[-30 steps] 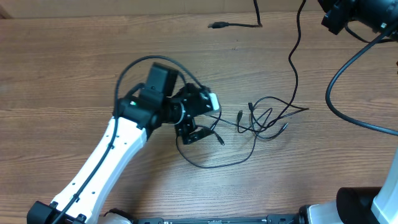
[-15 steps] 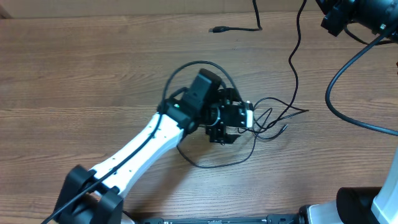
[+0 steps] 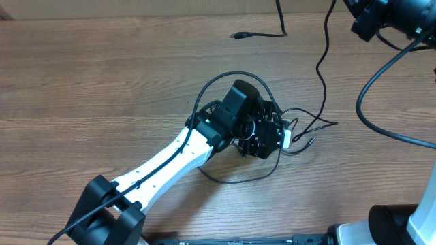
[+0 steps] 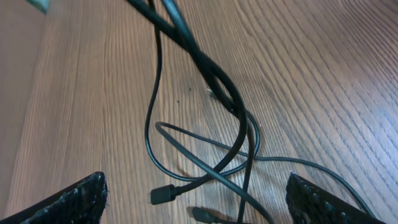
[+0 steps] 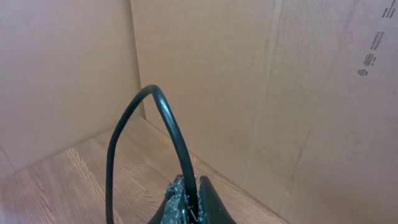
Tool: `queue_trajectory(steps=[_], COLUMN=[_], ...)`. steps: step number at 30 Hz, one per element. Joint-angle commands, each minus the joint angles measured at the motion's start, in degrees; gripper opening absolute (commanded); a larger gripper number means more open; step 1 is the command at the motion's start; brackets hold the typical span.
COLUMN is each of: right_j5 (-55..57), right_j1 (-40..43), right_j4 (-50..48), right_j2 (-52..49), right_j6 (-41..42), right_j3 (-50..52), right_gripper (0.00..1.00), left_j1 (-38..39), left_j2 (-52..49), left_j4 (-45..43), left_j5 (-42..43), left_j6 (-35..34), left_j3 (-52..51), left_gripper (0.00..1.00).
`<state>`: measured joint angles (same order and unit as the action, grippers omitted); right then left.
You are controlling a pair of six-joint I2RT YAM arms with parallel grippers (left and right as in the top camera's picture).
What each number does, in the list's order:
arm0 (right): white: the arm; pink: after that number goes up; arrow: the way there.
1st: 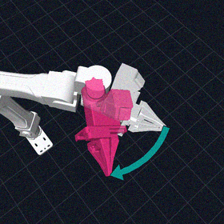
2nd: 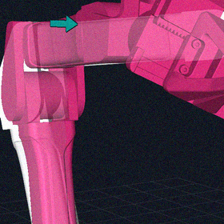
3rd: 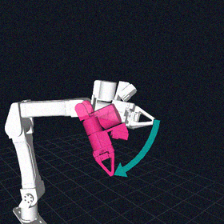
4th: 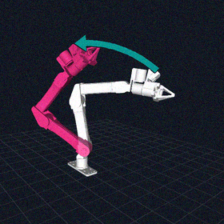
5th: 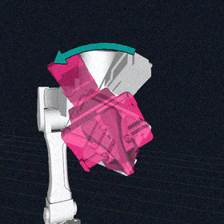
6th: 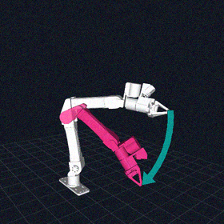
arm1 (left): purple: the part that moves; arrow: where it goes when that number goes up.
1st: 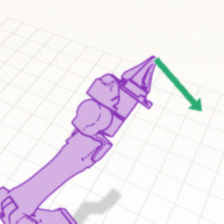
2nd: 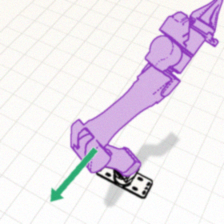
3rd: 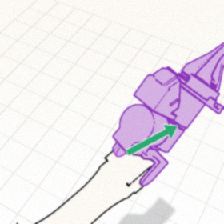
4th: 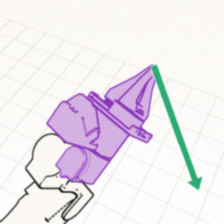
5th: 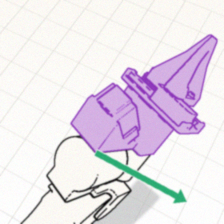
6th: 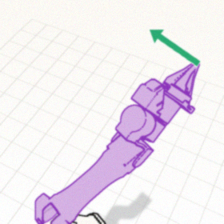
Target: Untangle cables
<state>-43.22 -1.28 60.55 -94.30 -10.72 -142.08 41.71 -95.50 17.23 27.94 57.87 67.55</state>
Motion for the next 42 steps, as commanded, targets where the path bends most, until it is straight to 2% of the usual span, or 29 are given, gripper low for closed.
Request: queue_trajectory(steps=[1,6,8,13,18,21,23,27,33,42], right_j5=[0.1,0.1,0.1,0.0,0.0,0.0,0.0,0.0,0.0,0.0], right_j1=[-0.2,-0.2,-0.2,-0.2,-0.2,-0.2,-0.2,-0.2,-0.2,-0.2], right_j4=[-0.2,-0.2,-0.2,-0.2,-0.2,-0.2,-0.2,0.0,0.1,0.2], right_j2=[0.3,0.3,0.3,0.3,0.3,0.3,0.3,0.3,0.3,0.3], right_j6=[0.2,0.2,0.2,0.2,0.2,0.2,0.2,0.2,0.2,0.2], right_j3=[-0.8,-0.8,-0.8,-0.8,-0.8,-0.8,-0.8,-0.8,-0.8,-0.8], right_gripper=[0.04,0.04,0.04,0.04,0.04,0.04,0.04,0.04,0.04,0.04], left_j1=[0.8,0.8,0.8,1.1,1.9,2.3,2.3,2.3,2.4,2.4], left_j2=[-0.8,-0.8,-0.8,-0.8,-1.2,-2.7,-4.2,-6.1,-6.4,-6.4], left_j4=[0.8,1.7,1.7,1.8,1.8,1.8,1.7,1.6,1.5,0.9], left_j5=[0.2,1.0,3.3,5.3,5.3,5.1,5.1,5.1,5.1,5.1], left_j6=[2.8,3.0,4.0,5.3,5.6,5.6,5.6,6.5,6.5,6.5], left_j3=[0.7,0.7,0.7,0.7,0.7,0.7,0.7,0.7,0.7,0.7], left_gripper=[0.93,0.92,0.88,0.84,0.86,0.85,0.81,0.67,0.63,0.64])
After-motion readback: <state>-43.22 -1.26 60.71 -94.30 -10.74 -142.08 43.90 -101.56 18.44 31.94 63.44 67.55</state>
